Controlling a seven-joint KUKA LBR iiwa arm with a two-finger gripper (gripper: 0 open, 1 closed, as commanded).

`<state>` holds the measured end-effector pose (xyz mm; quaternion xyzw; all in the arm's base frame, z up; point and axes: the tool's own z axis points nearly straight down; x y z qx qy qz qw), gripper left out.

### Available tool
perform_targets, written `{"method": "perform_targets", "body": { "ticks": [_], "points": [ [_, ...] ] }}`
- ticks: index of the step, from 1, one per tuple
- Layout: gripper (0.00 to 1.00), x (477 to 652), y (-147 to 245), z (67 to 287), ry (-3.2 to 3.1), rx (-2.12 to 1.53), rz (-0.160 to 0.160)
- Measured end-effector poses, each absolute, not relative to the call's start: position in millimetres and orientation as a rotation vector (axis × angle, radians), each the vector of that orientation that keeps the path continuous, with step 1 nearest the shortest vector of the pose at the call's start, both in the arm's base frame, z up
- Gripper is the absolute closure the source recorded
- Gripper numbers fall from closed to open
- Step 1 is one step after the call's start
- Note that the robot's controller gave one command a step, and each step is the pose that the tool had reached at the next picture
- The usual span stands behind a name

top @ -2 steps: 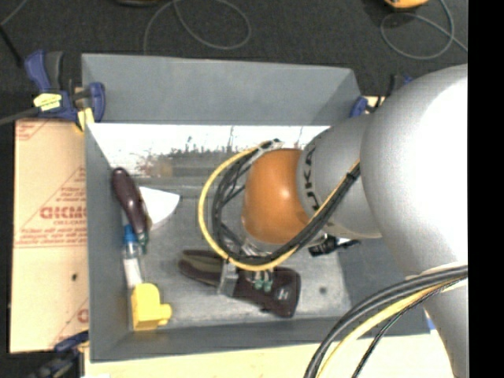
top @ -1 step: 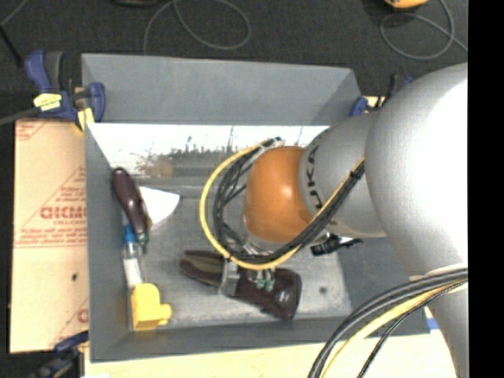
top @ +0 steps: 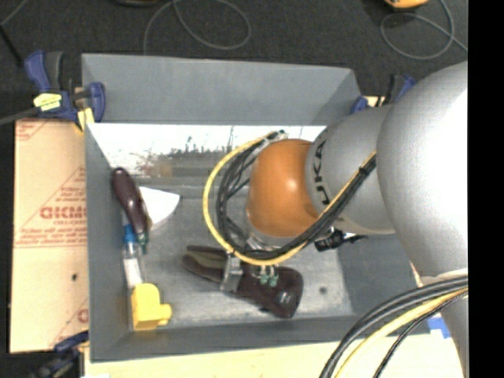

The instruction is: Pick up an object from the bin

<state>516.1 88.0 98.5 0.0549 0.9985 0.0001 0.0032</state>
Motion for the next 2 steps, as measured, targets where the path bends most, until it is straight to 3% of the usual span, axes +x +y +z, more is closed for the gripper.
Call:
{"method": "perform_targets", "body": {
  "ticks": [2],
  "points": [
    [1.00,516.7,87.9,124.2,3.130,0.170,0.001]
  ]
}}
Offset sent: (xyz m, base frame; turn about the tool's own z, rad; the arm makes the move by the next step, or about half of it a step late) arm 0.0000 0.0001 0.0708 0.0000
